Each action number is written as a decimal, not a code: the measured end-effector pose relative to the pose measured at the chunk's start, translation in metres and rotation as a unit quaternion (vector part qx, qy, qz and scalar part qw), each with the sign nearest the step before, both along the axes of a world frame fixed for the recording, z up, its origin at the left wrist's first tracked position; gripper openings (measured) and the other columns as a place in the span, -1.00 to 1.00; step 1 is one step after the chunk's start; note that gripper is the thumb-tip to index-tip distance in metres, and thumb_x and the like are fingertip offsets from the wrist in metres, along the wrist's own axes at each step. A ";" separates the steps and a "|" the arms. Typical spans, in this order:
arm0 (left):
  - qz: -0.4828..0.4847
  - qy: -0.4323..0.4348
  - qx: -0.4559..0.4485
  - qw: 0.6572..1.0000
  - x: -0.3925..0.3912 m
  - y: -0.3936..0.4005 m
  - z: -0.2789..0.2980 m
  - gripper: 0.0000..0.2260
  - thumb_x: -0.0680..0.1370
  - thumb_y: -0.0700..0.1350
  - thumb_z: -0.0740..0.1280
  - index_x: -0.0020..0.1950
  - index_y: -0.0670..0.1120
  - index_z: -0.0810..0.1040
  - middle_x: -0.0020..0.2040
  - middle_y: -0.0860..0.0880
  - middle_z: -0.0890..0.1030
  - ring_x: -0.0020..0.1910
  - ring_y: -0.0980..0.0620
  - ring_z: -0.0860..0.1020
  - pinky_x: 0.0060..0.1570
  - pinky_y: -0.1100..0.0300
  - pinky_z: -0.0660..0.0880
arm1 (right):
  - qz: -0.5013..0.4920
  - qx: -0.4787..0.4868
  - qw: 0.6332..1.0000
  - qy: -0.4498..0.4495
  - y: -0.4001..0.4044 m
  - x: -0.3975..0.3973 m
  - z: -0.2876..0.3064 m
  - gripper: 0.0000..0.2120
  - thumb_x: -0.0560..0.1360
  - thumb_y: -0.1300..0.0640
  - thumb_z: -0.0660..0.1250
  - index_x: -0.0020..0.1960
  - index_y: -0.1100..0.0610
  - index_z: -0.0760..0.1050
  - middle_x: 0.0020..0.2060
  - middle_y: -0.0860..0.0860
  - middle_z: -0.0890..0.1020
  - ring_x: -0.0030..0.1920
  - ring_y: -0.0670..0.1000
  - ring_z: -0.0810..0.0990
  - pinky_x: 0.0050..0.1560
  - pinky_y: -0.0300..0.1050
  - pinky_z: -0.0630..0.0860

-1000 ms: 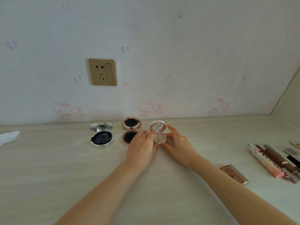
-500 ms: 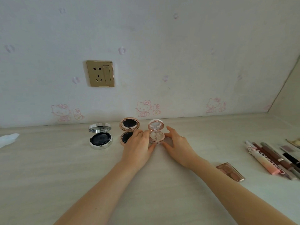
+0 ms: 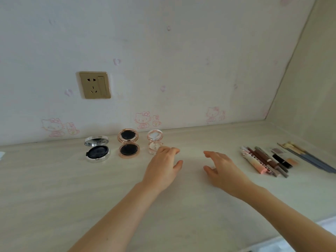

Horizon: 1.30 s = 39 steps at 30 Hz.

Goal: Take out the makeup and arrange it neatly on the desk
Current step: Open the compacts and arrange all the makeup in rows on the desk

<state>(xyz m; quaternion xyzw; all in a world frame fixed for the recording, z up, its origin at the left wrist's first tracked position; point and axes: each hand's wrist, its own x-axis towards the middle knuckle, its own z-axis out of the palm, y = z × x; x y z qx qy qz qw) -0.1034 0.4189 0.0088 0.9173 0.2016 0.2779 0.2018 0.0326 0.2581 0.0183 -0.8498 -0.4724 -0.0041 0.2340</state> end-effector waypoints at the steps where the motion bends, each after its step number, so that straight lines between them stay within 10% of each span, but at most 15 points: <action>1: -0.010 0.001 -0.005 1.000 0.005 -0.008 -0.001 -0.65 0.57 0.02 0.27 0.33 -0.05 0.44 0.27 -0.02 0.46 0.36 0.10 0.33 0.26 0.16 0.35 | -0.009 -0.001 1.000 -0.005 -0.010 0.002 0.001 -0.54 0.57 0.04 0.22 0.45 0.04 0.26 0.34 -0.04 0.41 0.34 -0.04 0.35 0.26 -0.19 0.31; 12: -0.040 0.040 0.002 0.998 0.050 -0.072 -0.027 -0.57 0.59 0.14 0.20 0.29 -0.13 0.49 0.26 -0.02 0.50 0.36 0.02 0.25 0.29 0.20 0.27 | -0.090 -0.058 0.994 0.007 -0.071 0.018 -0.011 -0.43 0.54 -0.23 0.16 0.38 0.15 0.37 0.32 0.04 0.46 0.34 0.05 0.38 0.29 -0.13 0.31; 22: -0.022 0.042 -0.055 0.997 0.056 -0.079 -0.034 -0.62 0.59 0.13 0.20 0.20 -0.13 0.54 0.25 0.00 0.50 0.36 -0.04 0.22 0.30 0.21 0.22 | -0.060 -0.060 0.996 0.001 -0.058 0.013 -0.011 -0.66 0.60 -0.02 0.14 -0.13 0.21 0.52 -0.18 0.00 0.54 0.04 0.03 0.47 0.00 -0.25 0.22; 39: -0.038 -0.037 -0.181 0.982 0.019 -0.081 -0.024 -0.81 0.46 -0.04 0.44 -0.02 0.00 0.46 0.04 0.03 0.54 0.08 0.17 0.36 -0.08 0.55 0.23 | -0.042 0.108 0.972 0.204 -0.037 -0.021 0.006 -0.71 0.47 0.32 0.26 -0.10 -0.10 0.44 -0.16 -0.12 0.63 -0.28 -0.21 0.61 -0.36 -0.45 0.41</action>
